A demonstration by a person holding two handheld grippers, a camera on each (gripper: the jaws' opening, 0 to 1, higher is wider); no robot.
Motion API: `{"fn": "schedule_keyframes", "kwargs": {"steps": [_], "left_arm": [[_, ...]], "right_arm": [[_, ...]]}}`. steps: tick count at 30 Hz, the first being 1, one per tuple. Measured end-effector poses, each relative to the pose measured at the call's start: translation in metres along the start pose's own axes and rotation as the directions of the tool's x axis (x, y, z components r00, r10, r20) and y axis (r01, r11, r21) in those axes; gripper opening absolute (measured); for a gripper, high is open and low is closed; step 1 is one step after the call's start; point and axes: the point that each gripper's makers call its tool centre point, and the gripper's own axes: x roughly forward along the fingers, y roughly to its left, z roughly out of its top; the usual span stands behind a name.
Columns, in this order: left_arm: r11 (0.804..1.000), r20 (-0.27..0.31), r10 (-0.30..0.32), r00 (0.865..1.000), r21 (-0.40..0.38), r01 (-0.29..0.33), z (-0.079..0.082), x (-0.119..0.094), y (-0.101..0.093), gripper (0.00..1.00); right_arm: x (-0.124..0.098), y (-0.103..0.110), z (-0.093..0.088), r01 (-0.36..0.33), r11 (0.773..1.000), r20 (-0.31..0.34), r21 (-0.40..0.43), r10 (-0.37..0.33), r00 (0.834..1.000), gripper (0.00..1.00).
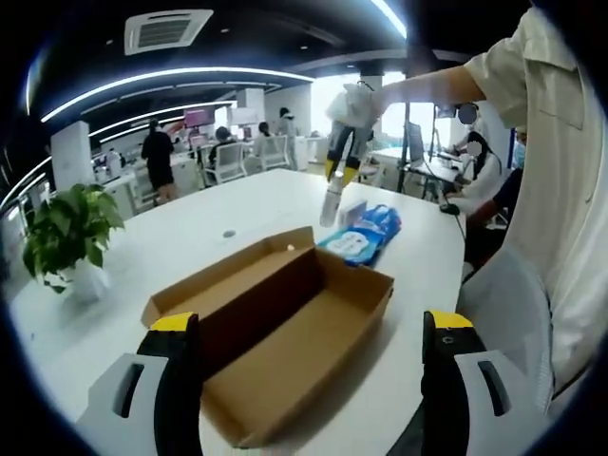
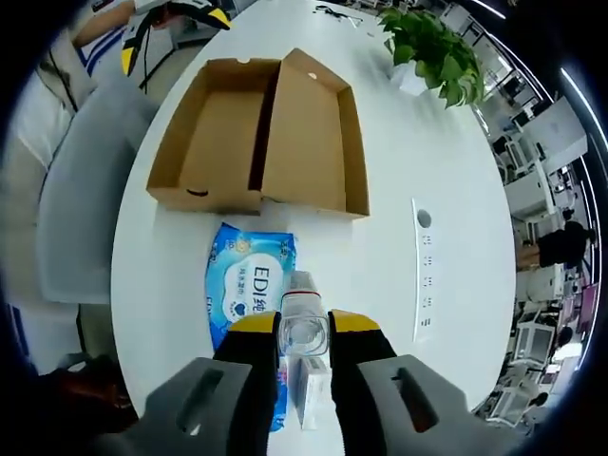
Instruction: Operate the shoe box by opening the lid, removing the specified soft item, and placing it in the target area until the item is outside and the box remains undamaged.
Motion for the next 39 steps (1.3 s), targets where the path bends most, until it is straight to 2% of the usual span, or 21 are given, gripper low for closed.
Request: {"fn": "schedule_keyframes", "kwargs": {"steps": [9,20,25,29,33,39], "left_arm": [[0.999,-0.011,0.024,1.0,-0.025,-0.025,-0.009,-0.007,0.002,1.0],[0.997,-0.018,0.051,0.999,-0.049,-0.052,-0.017,-0.011,0.007,1.0],[0.996,-0.02,0.064,0.998,-0.058,-0.065,-0.021,-0.013,0.009,1.0],[0.995,-0.025,0.074,0.997,-0.072,-0.075,-0.026,-0.016,0.01,1.0],[0.993,-0.037,0.076,0.996,-0.082,-0.079,-0.032,-0.016,0.009,1.0],[0.992,-0.036,0.088,0.995,-0.09,-0.091,-0.033,-0.016,0.013,0.99]], "right_arm": [[0.022,-0.006,-0.011,-0.019,0.999,-0.071,-0.03,0.017,0.997,0.17],[0.043,-0.016,-0.019,-0.025,0.999,-0.107,-0.038,0.021,0.994,0.17],[0.054,-0.013,-0.025,-0.04,0.999,-0.13,-0.03,0.036,0.991,0.17],[0.058,-0.016,-0.028,-0.026,0.999,-0.135,-0.024,0.023,0.991,0.17],[0.061,-0.013,-0.029,-0.039,0.999,-0.139,-0.002,0.038,0.99,0.17],[0.065,-0.016,-0.027,-0.036,0.999,-0.131,0.03,0.039,0.991,0.17]]}}
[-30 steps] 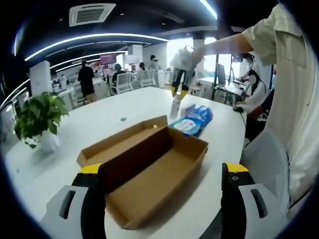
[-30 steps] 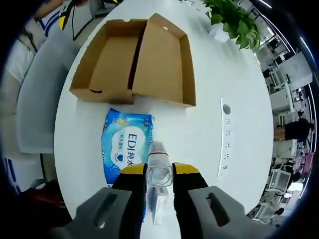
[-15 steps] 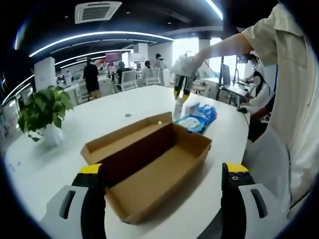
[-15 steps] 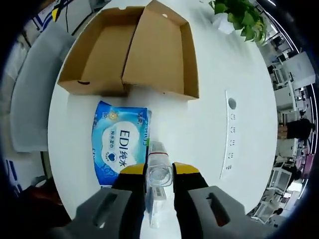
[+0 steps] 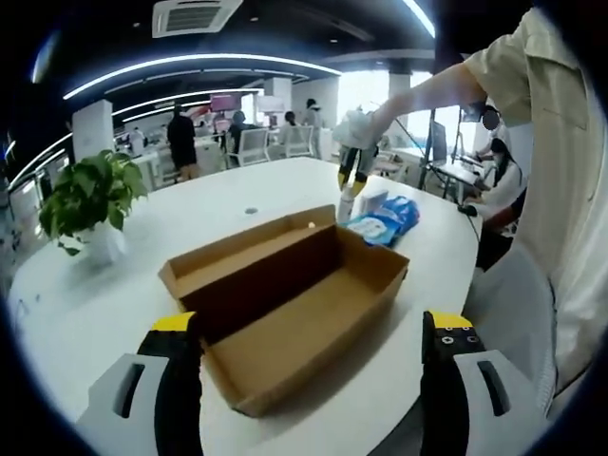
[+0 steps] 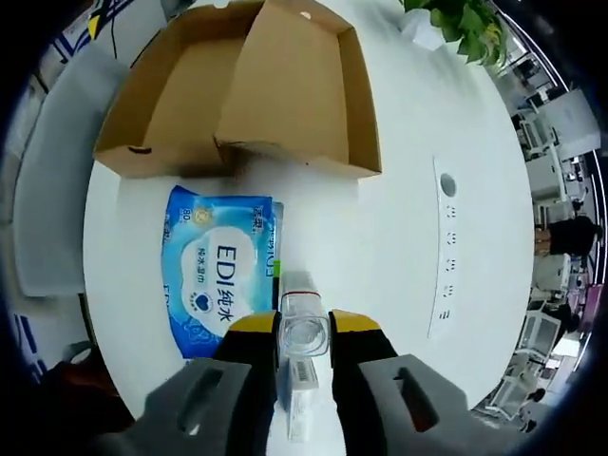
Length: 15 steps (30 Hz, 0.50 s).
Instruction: Operate the shoe box by opening the lid, removing the specified soft item, and placing it in the target area until the item is outside and the box remains undamaged.
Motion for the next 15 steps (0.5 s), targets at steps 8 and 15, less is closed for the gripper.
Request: {"fn": "schedule_keyframes", "kwargs": {"steps": [8,15], "left_arm": [[1.0,-0.01,0.021,1.0,-0.01,-0.021,-0.0032,-0.001,0.0052,0.97],[0.999,-0.027,0.05,0.998,-0.013,-0.05,-0.0088,-0.0023,0.0106,0.95]], "right_arm": [[0.0023,-0.0035,-0.0022,-0.001,0.999,-0.008,0.033,0.001,1.0,0.18],[0.0006,-0.0102,-0.0004,0.021,0.999,0.009,0.036,-0.021,1.0,0.19]]}}
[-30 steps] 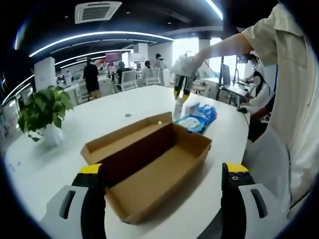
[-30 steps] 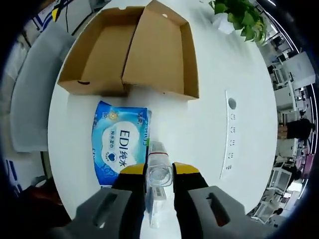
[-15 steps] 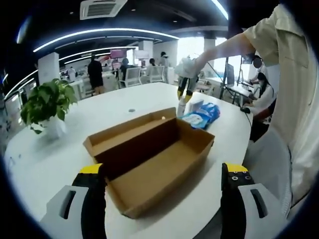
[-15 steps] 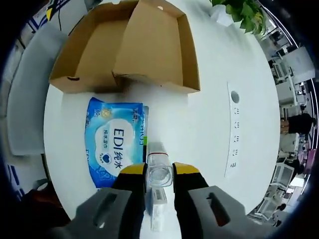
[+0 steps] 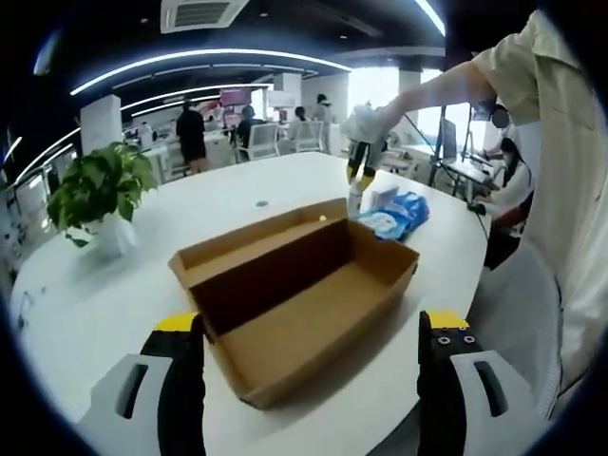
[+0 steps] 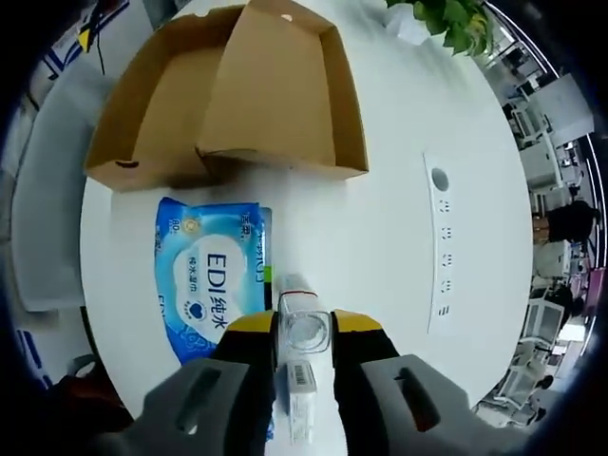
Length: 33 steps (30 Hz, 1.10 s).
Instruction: Operate the shoe box by opening the lid, removing the specified soft item, and placing it in the target area until the item is outside and the box remains undamaged.
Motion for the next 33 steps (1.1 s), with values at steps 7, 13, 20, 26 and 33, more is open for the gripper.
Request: {"fn": "schedule_keyframes", "kwargs": {"steps": [7,13,20,26,33], "left_arm": [[0.999,-0.001,0.045,0.999,-0.027,-0.045,-0.001,-0.002,0.01,0.88],[0.994,-0.007,0.099,0.995,-0.047,-0.099,-0.005,-0.005,0.02,0.82],[0.989,-0.035,0.127,0.991,-0.074,-0.129,-0.014,-0.006,0.026,0.81],[0.983,-0.047,0.136,0.99,-0.121,-0.141,-0.024,-0.006,0.03,0.73],[0.966,-0.11,0.206,0.972,-0.133,-0.22,-0.042,-0.008,0.043,0.54]], "right_arm": [[-0.005,-0.002,0.001,0.014,1.0,0.011,0.01,-0.014,1.0,0.22],[-0.013,-0.005,0.006,0.037,0.999,0.038,0.033,-0.038,0.999,0.23],[-0.021,-0.008,0.019,0.05,0.995,0.085,0.086,-0.057,0.995,0.25],[-0.027,-0.014,0.038,0.059,0.983,0.146,0.175,-0.085,0.986,0.26],[-0.024,-0.018,0.057,0.047,0.961,0.196,0.273,-0.103,0.975,0.27]]}}
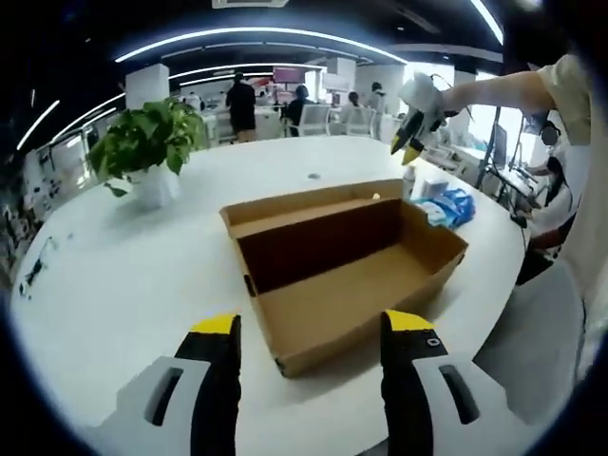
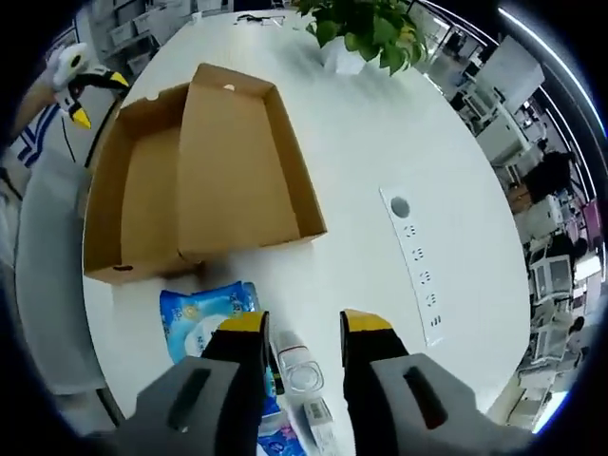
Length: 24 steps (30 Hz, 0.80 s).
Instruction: Operate the shoe box by opening the lid, removing the specified soft item, and placing it in the target area until the item is outside and the box remains undamaged.
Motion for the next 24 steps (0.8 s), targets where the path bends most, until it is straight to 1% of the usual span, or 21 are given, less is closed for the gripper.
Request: {"fn": "schedule_keyframes", "kwargs": {"steps": [1,4,7,9,10,13,15,16,18,20,22,24], "left_arm": [[1.0,-0.001,0.003,1.0,-0.005,-0.003,-0.002,0.001,0.001,0.52],[0.997,0.001,0.025,1.0,-0.069,-0.025,-0.002,0.0,0.006,0.47],[0.989,0.004,0.06,0.998,-0.136,-0.059,-0.003,0.0,0.016,0.39],[0.982,0.006,0.071,0.997,-0.177,-0.069,-0.003,0.001,0.02,0.36],[0.981,0.003,0.074,0.997,-0.182,-0.072,-0.004,0.001,0.021,0.33],[0.974,-0.001,0.09,0.996,-0.208,-0.088,-0.005,0.003,0.024,0.27],[0.968,-0.014,0.092,0.996,-0.233,-0.093,-0.008,0.005,0.025,0.25],[0.966,-0.019,0.094,0.995,-0.24,-0.096,-0.009,0.006,0.025,0.25],[0.963,-0.036,0.099,0.994,-0.248,-0.105,-0.012,0.008,0.025,0.23],[0.963,-0.055,0.108,0.993,-0.244,-0.118,-0.016,0.01,0.026,0.22],[0.962,-0.068,0.111,0.992,-0.242,-0.124,-0.018,0.012,0.027,0.2],[0.958,-0.073,0.111,0.991,-0.258,-0.127,-0.019,0.013,0.028,0.18]], "right_arm": [[0.001,0.0,0.001,0.001,1.0,0.004,0.012,-0.001,1.0,0.27],[0.005,-0.002,0.008,0.018,0.998,0.031,0.054,-0.02,0.999,0.26],[0.01,-0.003,0.014,0.023,0.994,0.051,0.107,-0.028,0.998,0.26],[0.015,-0.002,0.018,0.024,0.987,0.071,0.161,-0.036,0.997,0.26],[0.016,-0.002,0.02,0.025,0.983,0.075,0.183,-0.039,0.996,0.26],[0.023,-0.004,0.026,0.031,0.964,0.104,0.266,-0.06,0.993,0.25],[0.028,-0.004,0.028,0.03,0.946,0.113,0.324,-0.07,0.991,0.24],[0.031,-0.003,0.03,0.028,0.933,0.118,0.359,-0.075,0.99,0.24],[0.036,-0.003,0.031,0.032,0.912,0.114,0.409,-0.085,0.99,0.24],[0.04,-0.003,0.032,0.036,0.906,0.111,0.421,-0.091,0.99,0.24],[0.044,-0.002,0.032,0.038,0.894,0.106,0.446,-0.095,0.99,0.24],[0.048,-0.002,0.031,0.041,0.877,0.098,0.48,-0.1,0.99,0.23]]}}
